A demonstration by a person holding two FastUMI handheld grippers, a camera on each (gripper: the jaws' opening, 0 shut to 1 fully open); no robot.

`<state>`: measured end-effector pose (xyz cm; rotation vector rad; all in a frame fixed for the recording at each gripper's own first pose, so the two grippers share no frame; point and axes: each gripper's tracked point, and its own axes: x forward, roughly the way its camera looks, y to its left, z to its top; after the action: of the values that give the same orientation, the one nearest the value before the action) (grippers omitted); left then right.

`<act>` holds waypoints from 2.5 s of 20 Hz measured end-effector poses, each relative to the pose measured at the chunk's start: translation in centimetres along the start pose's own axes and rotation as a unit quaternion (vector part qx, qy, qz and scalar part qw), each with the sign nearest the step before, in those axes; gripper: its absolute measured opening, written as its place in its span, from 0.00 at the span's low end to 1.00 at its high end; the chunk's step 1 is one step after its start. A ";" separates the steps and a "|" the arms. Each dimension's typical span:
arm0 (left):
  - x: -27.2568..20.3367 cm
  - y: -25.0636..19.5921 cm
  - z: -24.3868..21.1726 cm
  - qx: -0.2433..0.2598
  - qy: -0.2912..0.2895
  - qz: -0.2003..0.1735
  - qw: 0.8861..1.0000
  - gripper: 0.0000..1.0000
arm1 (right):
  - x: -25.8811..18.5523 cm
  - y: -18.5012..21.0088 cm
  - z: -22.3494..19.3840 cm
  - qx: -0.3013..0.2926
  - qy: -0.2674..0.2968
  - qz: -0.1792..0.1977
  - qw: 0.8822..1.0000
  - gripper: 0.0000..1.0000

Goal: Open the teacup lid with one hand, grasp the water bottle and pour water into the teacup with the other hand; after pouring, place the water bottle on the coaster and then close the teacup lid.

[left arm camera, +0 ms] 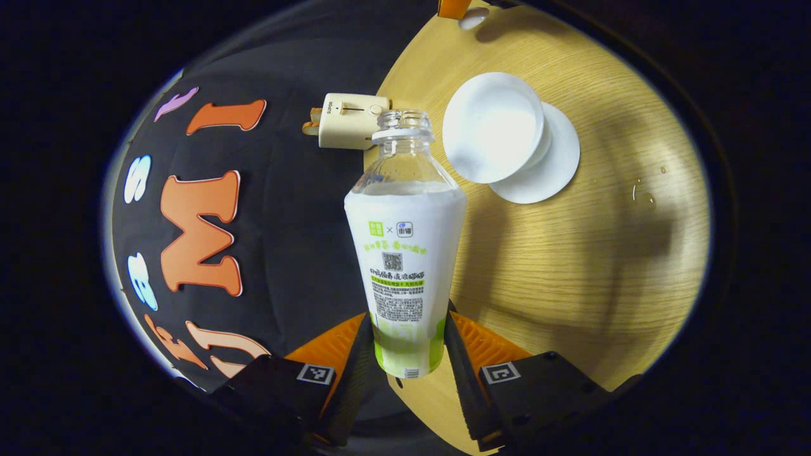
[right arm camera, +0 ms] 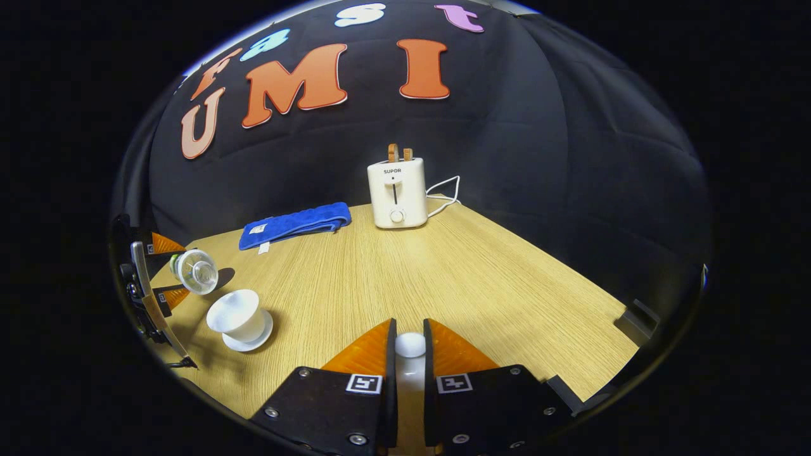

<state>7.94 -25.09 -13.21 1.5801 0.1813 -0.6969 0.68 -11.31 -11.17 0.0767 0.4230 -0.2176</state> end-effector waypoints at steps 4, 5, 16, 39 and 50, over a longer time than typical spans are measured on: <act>0.0 0.1 -0.5 0.038 0.011 -0.006 0.999 0.67 | 0.1 0.0 -0.1 0.004 0.000 0.004 1.000 0.17; 0.0 0.3 -0.5 0.048 0.013 -0.005 0.999 0.70 | 0.1 0.0 -0.2 0.004 0.001 0.005 1.000 0.17; -0.4 2.0 -0.3 0.147 0.032 -0.006 0.989 0.69 | 0.8 0.4 -0.9 0.018 0.009 0.021 1.000 0.17; -1.4 4.5 3.0 0.238 -0.005 0.029 0.971 0.67 | 1.6 0.3 -1.7 0.019 0.021 0.020 0.999 0.17; -1.3 4.1 3.2 0.223 -0.023 0.033 0.974 0.66 | 1.8 1.0 -1.5 0.011 0.023 0.022 0.999 0.17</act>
<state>7.92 -28.35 -8.96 1.9852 -0.0693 -0.7559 1.88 -10.53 -13.23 0.1131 0.4643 -0.1765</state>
